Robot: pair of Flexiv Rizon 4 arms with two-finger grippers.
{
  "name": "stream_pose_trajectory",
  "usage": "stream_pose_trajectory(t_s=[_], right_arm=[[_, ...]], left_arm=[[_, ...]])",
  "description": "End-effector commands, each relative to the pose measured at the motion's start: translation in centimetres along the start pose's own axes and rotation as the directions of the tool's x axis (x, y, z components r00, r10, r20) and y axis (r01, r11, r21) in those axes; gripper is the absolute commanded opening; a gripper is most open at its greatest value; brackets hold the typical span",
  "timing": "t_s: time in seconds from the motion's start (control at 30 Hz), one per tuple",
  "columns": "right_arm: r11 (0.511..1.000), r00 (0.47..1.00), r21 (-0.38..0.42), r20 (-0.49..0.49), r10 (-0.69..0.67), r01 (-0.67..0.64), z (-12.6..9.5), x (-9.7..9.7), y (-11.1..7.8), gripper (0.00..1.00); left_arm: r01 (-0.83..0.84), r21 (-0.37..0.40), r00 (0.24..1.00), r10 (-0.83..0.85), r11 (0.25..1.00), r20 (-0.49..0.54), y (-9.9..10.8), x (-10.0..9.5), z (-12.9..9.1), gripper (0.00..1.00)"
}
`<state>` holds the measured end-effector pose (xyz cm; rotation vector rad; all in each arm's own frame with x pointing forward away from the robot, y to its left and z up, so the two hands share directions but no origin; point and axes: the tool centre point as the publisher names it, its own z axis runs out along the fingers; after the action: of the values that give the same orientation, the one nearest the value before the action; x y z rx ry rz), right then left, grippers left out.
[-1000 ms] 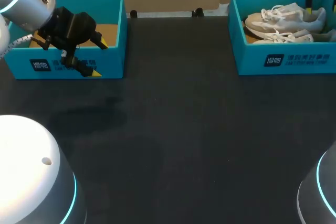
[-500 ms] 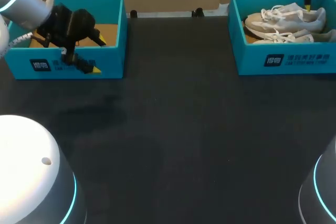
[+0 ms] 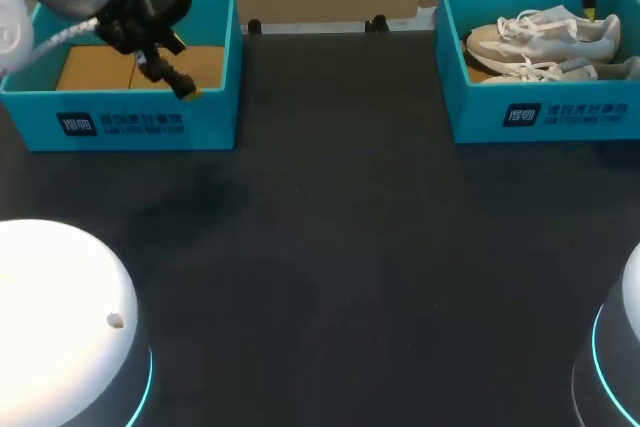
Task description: Take the shoe out of the shoebox, open the shoe tongue, remove and reinsert the insole, then place the shoe into the shoebox
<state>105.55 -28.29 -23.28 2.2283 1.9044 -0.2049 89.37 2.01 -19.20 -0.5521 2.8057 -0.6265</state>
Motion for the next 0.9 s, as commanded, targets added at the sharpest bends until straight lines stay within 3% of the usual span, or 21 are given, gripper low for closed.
stream_pose_trajectory(t_s=[0.03, 0.27, 0.4, 0.63, 0.9], right_arm=[[1.0, 1.0, -0.013, 0.006, -0.007, 0.007, -1.2, 0.1, -2.3, 1.0], [1.0, 1.0, 0.007, 0.023, -0.012, 0.012, -1.6, 0.3, -2.9, 1.0], [1.0, 1.0, 0.007, 0.023, -0.012, 0.012, -1.6, 0.3, -2.9, 1.0], [1.0, 1.0, 0.007, 0.023, -0.012, 0.012, -1.6, 0.3, -2.9, 1.0], [0.998, 0.995, 0.013, -0.078, -0.058, 0.059, -1.9, 1.7, -6.9, 1.0]], left_arm=[[0.234, -0.122, 0.972, -0.229, 0.964, 0.059, -0.7, -1.2, -0.1, 1.0], [0.454, -0.139, 0.887, -0.433, 0.88, 0.16, -1.0, -2.3, -0.3, 1.0], [0.581, -0.147, 0.8, -0.529, 0.801, 0.283, -0.8, -2.5, -0.6, 1.0], [0.749, -0.112, 0.651, -0.693, 0.654, 0.308, 0.1, -3.0, -0.9, 1.0], [0.834, -0.126, 0.549, -0.782, 0.538, 0.295, 1.4, -3.5, -0.5, 1.0]])
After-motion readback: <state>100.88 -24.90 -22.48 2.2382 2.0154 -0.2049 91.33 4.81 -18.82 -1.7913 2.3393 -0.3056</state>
